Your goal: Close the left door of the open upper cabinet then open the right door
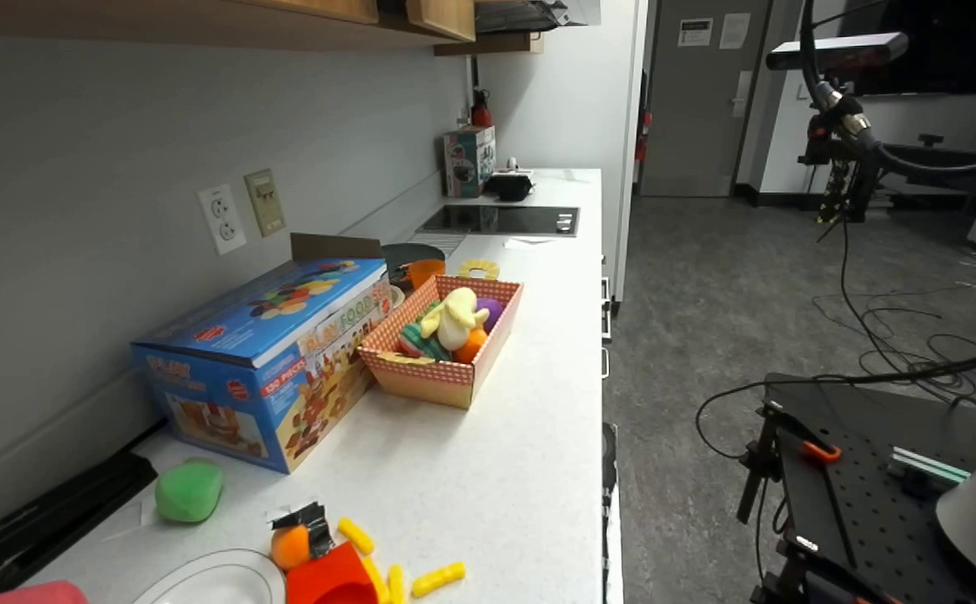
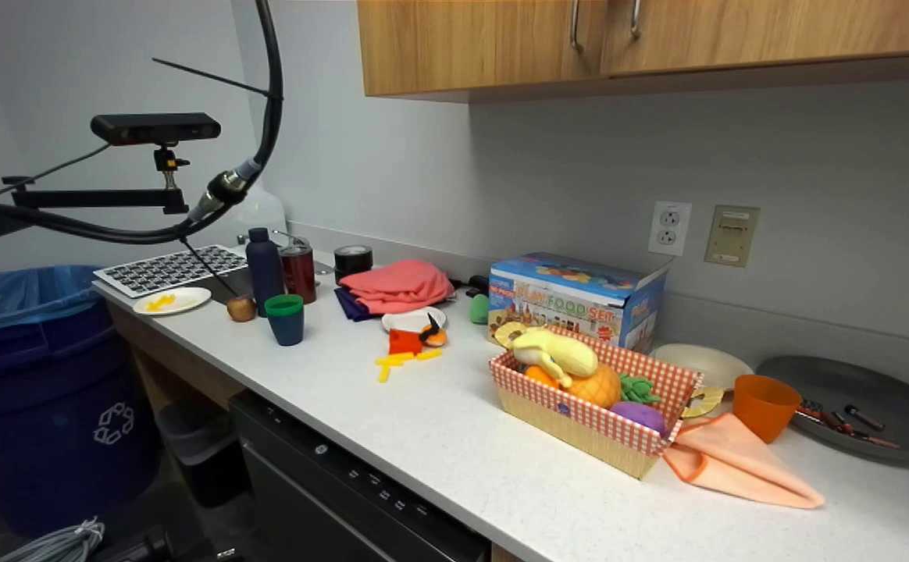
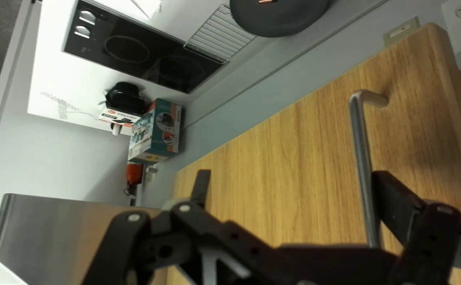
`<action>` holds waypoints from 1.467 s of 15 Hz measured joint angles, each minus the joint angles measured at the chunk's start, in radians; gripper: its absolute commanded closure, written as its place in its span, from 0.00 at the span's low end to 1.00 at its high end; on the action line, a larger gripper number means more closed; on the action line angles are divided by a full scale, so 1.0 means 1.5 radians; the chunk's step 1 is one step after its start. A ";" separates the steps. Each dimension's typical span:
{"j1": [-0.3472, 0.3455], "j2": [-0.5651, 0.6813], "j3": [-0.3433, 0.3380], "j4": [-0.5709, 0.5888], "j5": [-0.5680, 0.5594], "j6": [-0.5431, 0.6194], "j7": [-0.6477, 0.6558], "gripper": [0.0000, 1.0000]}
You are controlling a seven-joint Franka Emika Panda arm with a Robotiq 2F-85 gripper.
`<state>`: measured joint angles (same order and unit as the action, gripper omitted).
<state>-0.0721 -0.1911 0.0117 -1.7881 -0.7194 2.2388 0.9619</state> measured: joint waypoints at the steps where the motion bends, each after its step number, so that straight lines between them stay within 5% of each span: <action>1: -0.001 -0.020 0.000 -0.019 -0.008 -0.013 0.010 0.00; 7: -0.027 -0.174 0.000 -0.162 -0.038 -0.087 0.068 0.00; 15: -0.125 -0.383 -0.040 -0.346 -0.039 -0.267 0.114 0.00; 22: -0.058 -0.428 -0.010 -0.365 0.004 -0.234 0.040 0.00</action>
<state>-0.1598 -0.8338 -0.0032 -2.3350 -0.7134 1.8880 1.0216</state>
